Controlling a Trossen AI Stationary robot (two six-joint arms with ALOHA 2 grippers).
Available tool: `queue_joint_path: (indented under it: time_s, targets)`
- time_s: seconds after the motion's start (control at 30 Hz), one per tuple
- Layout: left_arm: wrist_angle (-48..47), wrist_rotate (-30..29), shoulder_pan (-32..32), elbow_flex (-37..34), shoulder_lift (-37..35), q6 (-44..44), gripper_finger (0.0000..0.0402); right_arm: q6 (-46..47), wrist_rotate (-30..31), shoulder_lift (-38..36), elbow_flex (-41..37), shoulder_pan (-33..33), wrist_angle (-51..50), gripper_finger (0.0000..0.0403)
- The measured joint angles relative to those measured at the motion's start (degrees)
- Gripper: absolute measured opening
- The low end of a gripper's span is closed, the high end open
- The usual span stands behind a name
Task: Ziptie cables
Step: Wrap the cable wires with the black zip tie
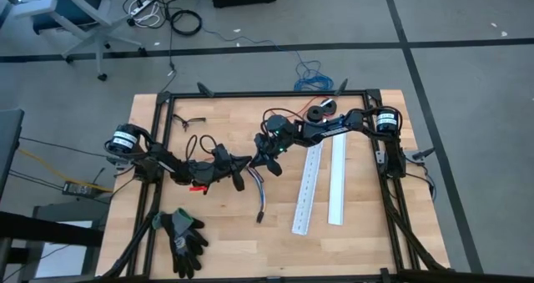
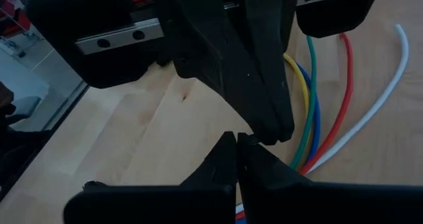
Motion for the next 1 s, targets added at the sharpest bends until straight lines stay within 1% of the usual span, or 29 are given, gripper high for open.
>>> queue_joint_path:
  time_s: [0.2, 0.57, 0.67, 1.0]
  targets:
    - [0.43, 0.19, 0.02, 0.0, 0.0, -0.19, 0.0004, -0.84, 1.21, 0.0, 0.0, -0.15, 0.02, 0.0]
    - [0.31, 0.67, -0.09, -0.07, 0.0, -4.74, 0.0031, -2.09, 1.85, 0.0, 0.0, -0.18, 0.09, 0.0]
    - [0.25, 2.21, -0.11, -0.09, 0.0, -4.81, 0.0034, -2.41, 2.98, 0.0, 0.0, -0.2, 0.37, 0.0]
    - [-0.94, 2.53, -0.11, -0.09, -0.04, -6.1, 0.0032, -2.62, 3.28, 0.02, 0.0, -0.22, 0.36, 0.0]
